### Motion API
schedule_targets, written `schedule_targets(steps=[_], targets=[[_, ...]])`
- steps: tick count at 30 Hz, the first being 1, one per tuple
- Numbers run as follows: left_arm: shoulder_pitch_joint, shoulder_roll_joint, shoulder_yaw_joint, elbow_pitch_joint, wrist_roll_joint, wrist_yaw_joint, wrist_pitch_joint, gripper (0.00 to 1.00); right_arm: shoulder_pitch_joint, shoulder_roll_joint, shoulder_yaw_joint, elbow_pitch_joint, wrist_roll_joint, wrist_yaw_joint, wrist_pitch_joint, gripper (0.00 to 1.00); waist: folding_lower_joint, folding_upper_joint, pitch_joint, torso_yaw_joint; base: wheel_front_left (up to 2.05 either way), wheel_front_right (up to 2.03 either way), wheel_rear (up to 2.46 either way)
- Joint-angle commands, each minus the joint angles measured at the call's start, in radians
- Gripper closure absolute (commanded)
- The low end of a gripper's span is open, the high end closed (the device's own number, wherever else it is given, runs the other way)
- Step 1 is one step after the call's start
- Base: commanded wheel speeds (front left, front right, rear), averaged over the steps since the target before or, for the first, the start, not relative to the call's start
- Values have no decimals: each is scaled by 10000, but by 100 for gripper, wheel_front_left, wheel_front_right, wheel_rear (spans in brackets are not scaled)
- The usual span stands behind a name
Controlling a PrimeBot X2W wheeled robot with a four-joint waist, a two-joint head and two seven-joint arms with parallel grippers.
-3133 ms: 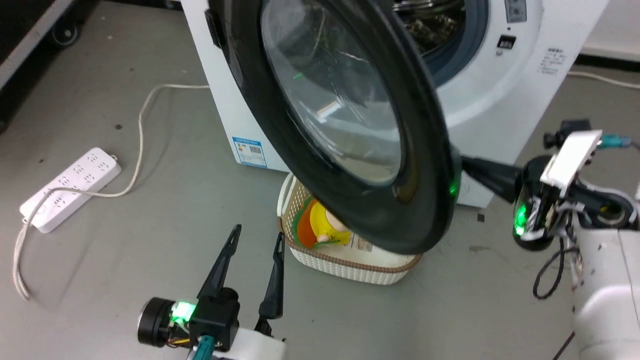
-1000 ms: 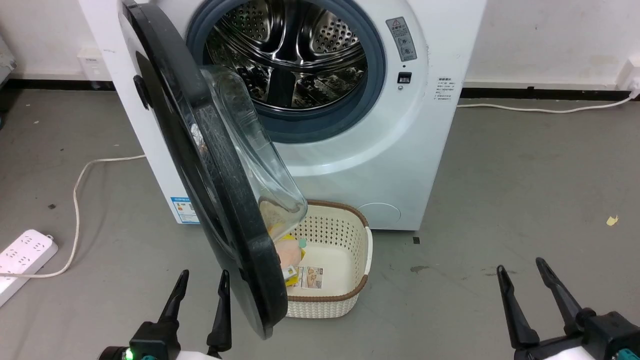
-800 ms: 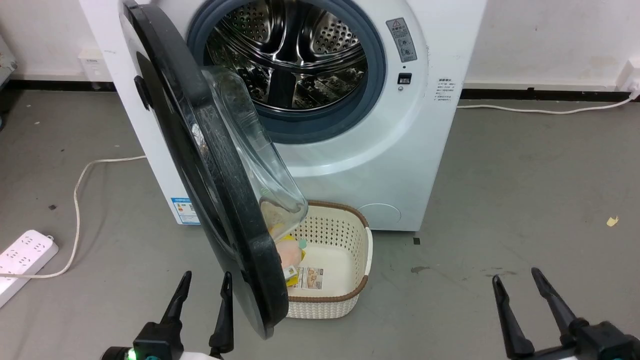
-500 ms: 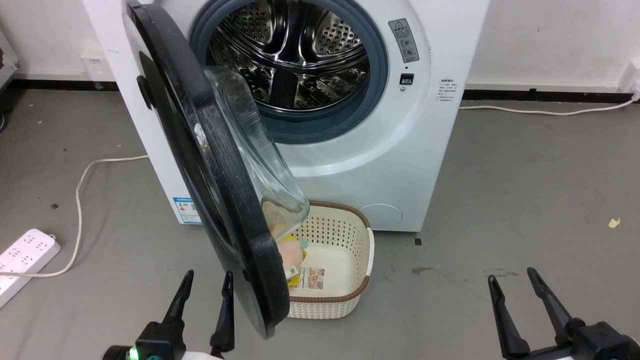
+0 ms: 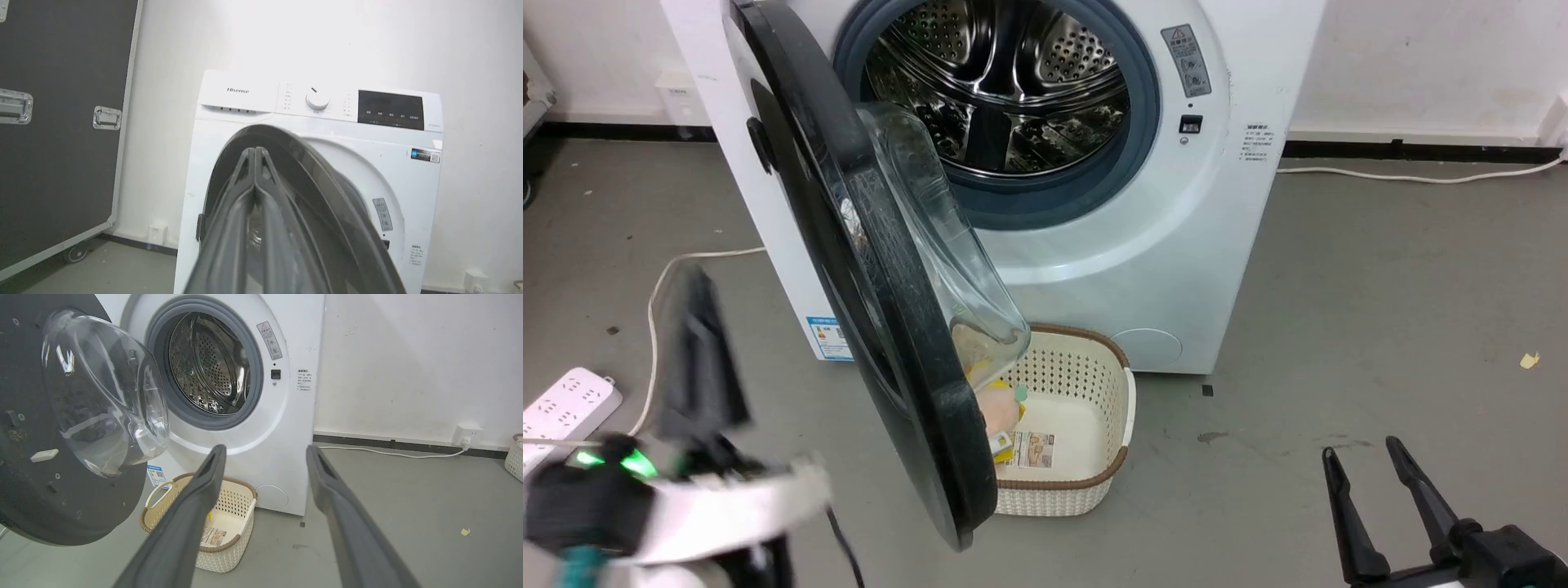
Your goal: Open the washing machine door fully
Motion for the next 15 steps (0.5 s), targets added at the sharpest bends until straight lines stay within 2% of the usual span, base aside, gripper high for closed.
schedule_targets(steps=[1,4,8,11,12,14,15], targets=[[-421,16,131,-396,41,12,-44,100,-53,53,-20,-11,84,8,-43,0,0,0,5,-4,0,0,0],[-1079,16,-9,-1008,207,-128,-44,100,-41,65,32,40,113,8,-43,0,0,0,0,6,0,0,0],[-1528,16,-874,-1167,348,-337,97,100,-43,77,151,108,139,8,-43,0,0,0,-11,11,0,0,0],[-1429,16,-1814,-1011,411,-419,791,100,-62,84,193,141,162,8,-43,0,0,0,-4,-8,0,0,0],[-1429,16,-1814,-1011,411,-419,791,100,-62,84,193,141,162,8,-43,0,0,0,-4,-8,0,0,0],[-1039,16,-2788,-661,456,-471,1634,100,-86,89,193,150,187,8,-43,0,0,0,31,-22,0,0,0],[-1039,16,-2788,-661,456,-471,1634,100,-86,89,193,150,187,8,-43,0,0,0,31,-22,0,0,0]])
